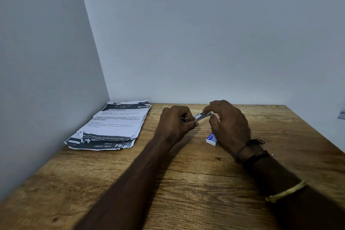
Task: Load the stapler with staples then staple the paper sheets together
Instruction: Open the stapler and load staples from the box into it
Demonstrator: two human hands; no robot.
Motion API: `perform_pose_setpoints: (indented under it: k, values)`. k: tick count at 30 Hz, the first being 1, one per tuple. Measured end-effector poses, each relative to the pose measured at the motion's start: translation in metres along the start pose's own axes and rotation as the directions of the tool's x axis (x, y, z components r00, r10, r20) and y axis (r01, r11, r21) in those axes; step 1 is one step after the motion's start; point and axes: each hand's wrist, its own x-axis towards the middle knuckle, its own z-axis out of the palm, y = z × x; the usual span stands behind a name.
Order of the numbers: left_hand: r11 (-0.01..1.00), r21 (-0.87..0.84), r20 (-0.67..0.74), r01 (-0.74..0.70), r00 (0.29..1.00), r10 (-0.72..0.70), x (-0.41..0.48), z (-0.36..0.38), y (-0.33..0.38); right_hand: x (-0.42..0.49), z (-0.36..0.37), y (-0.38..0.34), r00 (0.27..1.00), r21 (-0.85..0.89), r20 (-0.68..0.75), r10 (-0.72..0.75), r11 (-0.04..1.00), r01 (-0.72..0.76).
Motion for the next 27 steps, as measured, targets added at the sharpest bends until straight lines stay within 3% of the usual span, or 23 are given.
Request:
perform_pose_setpoints:
  k: [8,12,19,27]
  values:
    - [0.995,0.087,0.032,-0.052,0.998,0.049,-0.001,0.001,0.002,0.001,-0.003,-0.009,0.986,-0.379,0.168,-0.023,0.922,0.086]
    - [0.991,0.119,0.037,-0.061,0.998,0.057,-0.002,0.002,0.003,0.003,-0.001,-0.017,0.983,-0.448,0.182,-0.021,0.888,0.102]
    - [0.987,0.147,0.048,-0.058,0.998,0.051,-0.003,0.000,0.004,0.003,0.003,-0.015,0.988,-0.360,0.152,-0.040,0.928,0.093]
    - [0.983,0.182,0.071,-0.025,0.997,0.013,-0.002,0.002,0.004,0.006,0.008,-0.006,0.965,0.039,0.152,0.212,0.975,-0.220]
